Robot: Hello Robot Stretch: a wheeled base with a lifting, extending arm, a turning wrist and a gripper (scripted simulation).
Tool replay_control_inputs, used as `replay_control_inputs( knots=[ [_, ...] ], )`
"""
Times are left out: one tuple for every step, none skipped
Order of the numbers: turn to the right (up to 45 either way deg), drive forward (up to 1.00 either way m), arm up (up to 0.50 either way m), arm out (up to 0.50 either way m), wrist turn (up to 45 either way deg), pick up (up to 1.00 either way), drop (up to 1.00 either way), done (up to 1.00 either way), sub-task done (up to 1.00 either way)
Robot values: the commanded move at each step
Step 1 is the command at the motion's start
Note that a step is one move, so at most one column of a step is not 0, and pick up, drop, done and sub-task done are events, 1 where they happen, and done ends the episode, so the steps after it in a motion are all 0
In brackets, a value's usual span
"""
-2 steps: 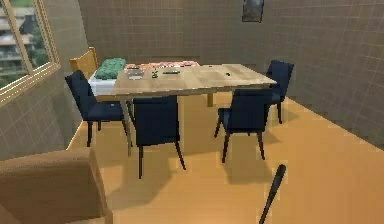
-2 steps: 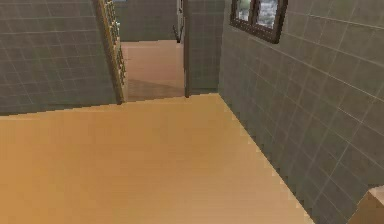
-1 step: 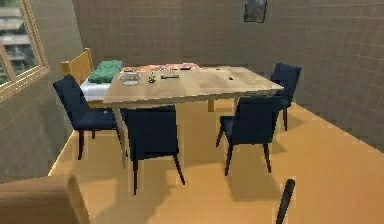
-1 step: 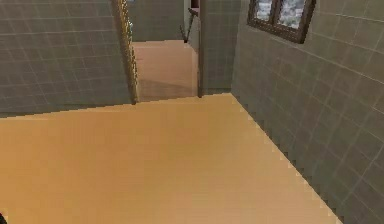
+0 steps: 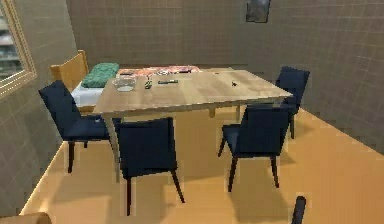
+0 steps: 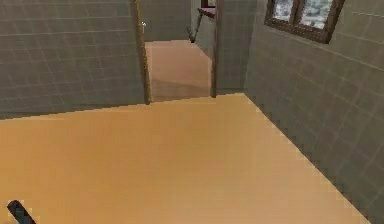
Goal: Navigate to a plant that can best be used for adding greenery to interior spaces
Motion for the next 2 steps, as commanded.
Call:
replay_control_inputs(
  knots=[
    [45.0, 0.0, 0.0, 0.0, 0.0, 0.0, 0.0, 0.0, 0.0],
    [39.0, 0.0, 0.0, 0.0, 0.0, 0.0, 0.0, 0.0, 0.0]
  ],
)
